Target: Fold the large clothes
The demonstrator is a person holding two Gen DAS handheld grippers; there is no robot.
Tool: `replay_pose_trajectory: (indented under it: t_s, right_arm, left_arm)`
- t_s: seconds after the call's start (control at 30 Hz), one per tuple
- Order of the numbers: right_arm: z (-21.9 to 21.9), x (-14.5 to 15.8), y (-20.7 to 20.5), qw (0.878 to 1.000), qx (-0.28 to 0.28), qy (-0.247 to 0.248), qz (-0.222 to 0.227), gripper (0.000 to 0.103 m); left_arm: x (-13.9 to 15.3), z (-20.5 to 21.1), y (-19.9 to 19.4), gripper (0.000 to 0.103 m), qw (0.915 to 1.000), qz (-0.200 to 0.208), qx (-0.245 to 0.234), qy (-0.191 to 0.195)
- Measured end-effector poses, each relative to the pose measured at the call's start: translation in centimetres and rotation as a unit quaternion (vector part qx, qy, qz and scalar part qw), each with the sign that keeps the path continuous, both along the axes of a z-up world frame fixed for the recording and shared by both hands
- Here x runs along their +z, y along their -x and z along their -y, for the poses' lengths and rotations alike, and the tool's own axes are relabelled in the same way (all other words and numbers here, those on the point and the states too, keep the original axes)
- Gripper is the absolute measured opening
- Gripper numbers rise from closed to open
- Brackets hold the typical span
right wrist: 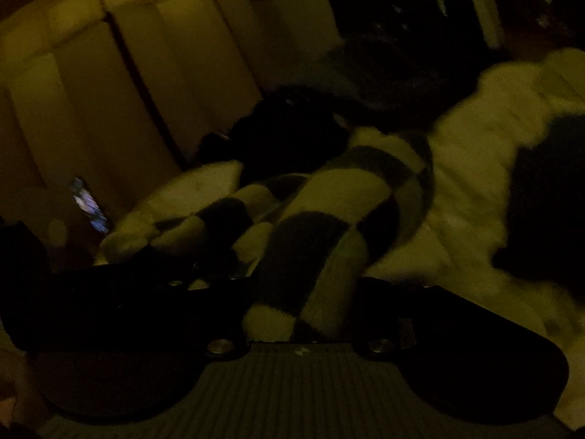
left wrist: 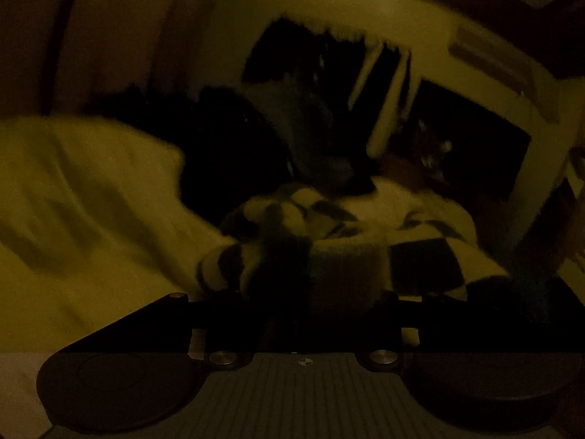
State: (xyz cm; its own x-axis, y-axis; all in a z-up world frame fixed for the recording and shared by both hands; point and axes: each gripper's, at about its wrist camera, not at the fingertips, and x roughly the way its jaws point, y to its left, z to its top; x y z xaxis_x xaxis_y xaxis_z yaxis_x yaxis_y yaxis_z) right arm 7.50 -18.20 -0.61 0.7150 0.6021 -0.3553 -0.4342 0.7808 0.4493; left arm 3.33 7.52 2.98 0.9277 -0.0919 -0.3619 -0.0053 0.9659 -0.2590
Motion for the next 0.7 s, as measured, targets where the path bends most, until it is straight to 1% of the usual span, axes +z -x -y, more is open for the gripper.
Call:
replay_pose_trajectory:
  t_s: [0.1, 0.17, 0.2, 0.27, 0.3, 0.33, 0.4, 0.43, 0.47, 0.5, 0.53, 0.57, 0.63, 0.7]
  right_arm:
    - [-2.8, 3.2, -1.2, 0.999, 0.036, -0.021, 0.031, 0.039]
    - [-5.3, 5.2, -2.7, 0.995, 0.072, -0.044, 0.054, 0.04]
    - [-6.6, 5.7, -3.6, 0.993, 0.09, -0.056, 0.06, 0.04]
    - [-9.2, 5.6, -5.8, 0.988, 0.12, -0.093, 0.042, 0.041]
    - [-10.7, 5.1, -7.1, 0.985, 0.137, -0.106, 0.027, 0.042]
    - [-11.9, 4.2, -8.3, 0.983, 0.146, -0.11, 0.014, 0.043]
    - [-14.4, 1.2, -10.3, 0.985, 0.136, -0.104, -0.03, 0.045]
    - [-15.5, -0.9, -11.2, 0.985, 0.129, -0.094, -0.063, 0.045]
    - [-16.3, -3.2, -11.7, 0.985, 0.118, -0.084, -0.097, 0.046]
    - [-16.6, -5.4, -11.8, 0.983, 0.106, -0.083, -0.126, 0.052]
    - [-16.6, -7.4, -11.7, 0.981, 0.097, -0.091, -0.141, 0.055]
    - [-16.4, -8.6, -11.5, 0.98, 0.09, -0.102, -0.145, 0.061]
    - [-15.8, -9.8, -11.0, 0.977, 0.084, -0.12, -0.152, 0.063]
    - [-15.6, -9.2, -11.4, 0.977, 0.084, -0.111, -0.163, 0.073]
  left_arm:
    - [2.6, -2.9, 1.2, 0.103, 0.9976, 0.037, 0.057, -0.013]
    - [3.7, -4.7, 1.7, 0.103, 0.9919, 0.055, 0.107, -0.04]
    - [3.8, -5.5, 1.7, 0.103, 0.9889, 0.056, 0.128, -0.051]
    - [3.2, -7.3, 1.1, 0.103, 0.9832, 0.041, 0.165, -0.067]
    - [2.3, -8.4, 0.5, 0.103, 0.9823, 0.021, 0.173, -0.069]
    - [1.0, -9.4, -0.4, 0.103, 0.9827, -0.009, 0.173, -0.066]
    - [-2.0, -11.0, -2.1, 0.103, 0.9823, -0.072, 0.166, -0.05]
    - [-3.8, -11.6, -2.4, 0.103, 0.9819, -0.094, 0.16, -0.04]
    - [-5.3, -12.0, -2.0, 0.103, 0.9827, -0.093, 0.157, -0.031]
    - [-6.2, -12.3, -1.8, 0.103, 0.9836, -0.083, 0.158, -0.026]
    - [-6.8, -12.4, -1.5, 0.103, 0.9844, -0.075, 0.157, -0.023]
    - [-7.0, -12.5, -1.1, 0.103, 0.9851, -0.073, 0.154, -0.024]
    - [-6.8, -12.3, -1.5, 0.103, 0.9858, -0.08, 0.145, -0.028]
    - [-5.9, -12.6, -2.0, 0.103, 0.9842, -0.096, 0.141, -0.045]
